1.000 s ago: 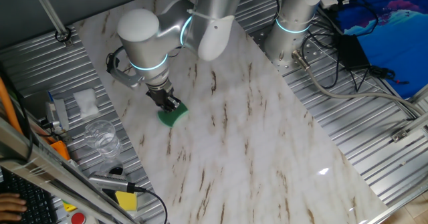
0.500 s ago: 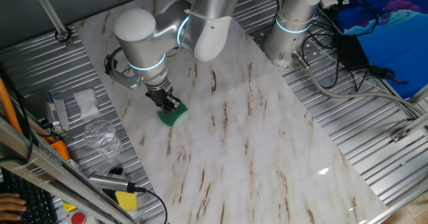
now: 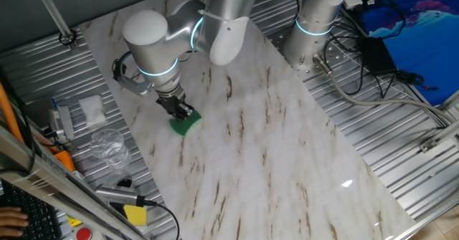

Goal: Clean the tabletop with a sponge

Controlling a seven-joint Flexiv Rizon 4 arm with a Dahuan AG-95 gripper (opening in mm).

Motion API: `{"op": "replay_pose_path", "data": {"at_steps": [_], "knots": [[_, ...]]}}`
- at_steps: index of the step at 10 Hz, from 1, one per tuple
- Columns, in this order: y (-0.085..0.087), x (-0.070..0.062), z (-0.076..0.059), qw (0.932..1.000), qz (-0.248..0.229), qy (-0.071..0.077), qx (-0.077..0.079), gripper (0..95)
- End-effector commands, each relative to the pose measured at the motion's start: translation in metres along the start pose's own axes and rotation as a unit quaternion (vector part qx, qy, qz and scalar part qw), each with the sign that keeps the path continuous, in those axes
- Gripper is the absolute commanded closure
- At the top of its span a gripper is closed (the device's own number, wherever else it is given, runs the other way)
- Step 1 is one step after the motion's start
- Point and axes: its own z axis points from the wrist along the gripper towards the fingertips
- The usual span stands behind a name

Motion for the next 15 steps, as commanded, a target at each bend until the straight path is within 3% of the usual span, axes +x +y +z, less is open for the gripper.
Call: {"op": "replay_pose_path", "data": {"at_steps": [1,2,7,8,15], "knots": [[0.0001,-0.0004,0.0001,1.0,0.0,-0.001,0.0,57.0],[0.0001,-0.0004,0.0001,1.0,-0.002,-0.002,0.001,38.0],[0.0001,-0.0004,0.0001,0.9998,-0.02,-0.004,0.0,38.0],[0.0001,-0.0004,0.0001,0.9997,-0.026,-0.005,0.0,19.0],[0.0001,-0.0004,0.0001,0.9996,-0.027,-0.005,-0.001,19.0]]}}
